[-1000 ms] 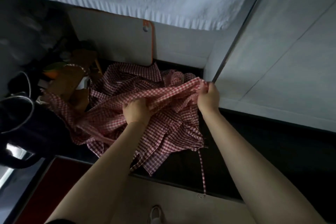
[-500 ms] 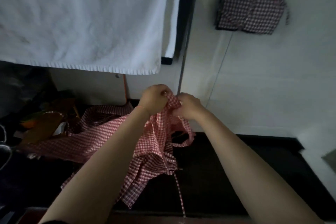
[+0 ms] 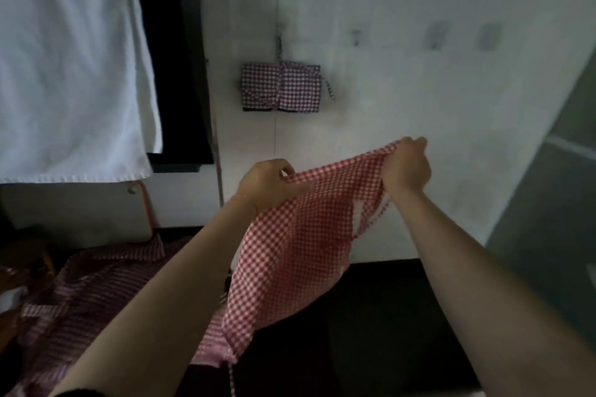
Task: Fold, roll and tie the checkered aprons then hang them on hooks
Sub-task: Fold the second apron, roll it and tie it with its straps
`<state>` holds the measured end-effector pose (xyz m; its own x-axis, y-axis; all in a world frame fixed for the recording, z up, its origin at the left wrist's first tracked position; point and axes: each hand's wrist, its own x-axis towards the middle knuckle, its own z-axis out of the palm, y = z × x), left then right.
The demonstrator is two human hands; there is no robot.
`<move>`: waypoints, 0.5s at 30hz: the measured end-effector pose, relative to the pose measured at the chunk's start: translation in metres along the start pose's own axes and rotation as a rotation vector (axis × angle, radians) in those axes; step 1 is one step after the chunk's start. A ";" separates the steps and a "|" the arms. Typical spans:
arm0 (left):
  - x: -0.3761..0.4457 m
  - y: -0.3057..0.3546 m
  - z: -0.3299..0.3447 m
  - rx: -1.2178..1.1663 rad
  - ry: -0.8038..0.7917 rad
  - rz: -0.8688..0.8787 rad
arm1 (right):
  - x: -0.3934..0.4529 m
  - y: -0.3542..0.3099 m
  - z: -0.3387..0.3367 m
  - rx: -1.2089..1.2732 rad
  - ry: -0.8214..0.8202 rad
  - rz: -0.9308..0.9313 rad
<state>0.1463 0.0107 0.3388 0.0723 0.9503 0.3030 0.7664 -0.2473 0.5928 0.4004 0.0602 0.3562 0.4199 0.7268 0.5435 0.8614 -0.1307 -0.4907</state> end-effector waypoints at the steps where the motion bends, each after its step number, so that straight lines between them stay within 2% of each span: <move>1: 0.005 0.018 0.006 -0.040 0.004 0.003 | 0.015 0.008 -0.015 0.040 0.056 0.021; 3: 0.017 0.045 0.020 -0.066 0.004 0.005 | 0.043 0.027 -0.037 0.080 0.089 0.029; 6: 0.030 0.072 0.054 0.064 -0.014 -0.044 | 0.078 0.069 -0.053 0.105 0.021 0.031; 11: 0.027 0.067 0.102 0.256 0.047 -0.333 | 0.092 0.123 -0.039 0.095 -0.197 0.084; 12: 0.024 0.065 0.111 0.215 0.065 -0.394 | 0.092 0.132 -0.033 0.096 -0.245 0.093; 15: 0.018 0.062 0.132 -0.107 0.137 -0.532 | 0.095 0.156 -0.020 0.112 -0.367 0.078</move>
<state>0.2795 0.0378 0.2822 -0.3955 0.9179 0.0313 0.6051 0.2348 0.7607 0.5805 0.0952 0.3450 0.3352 0.9133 0.2314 0.7859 -0.1355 -0.6033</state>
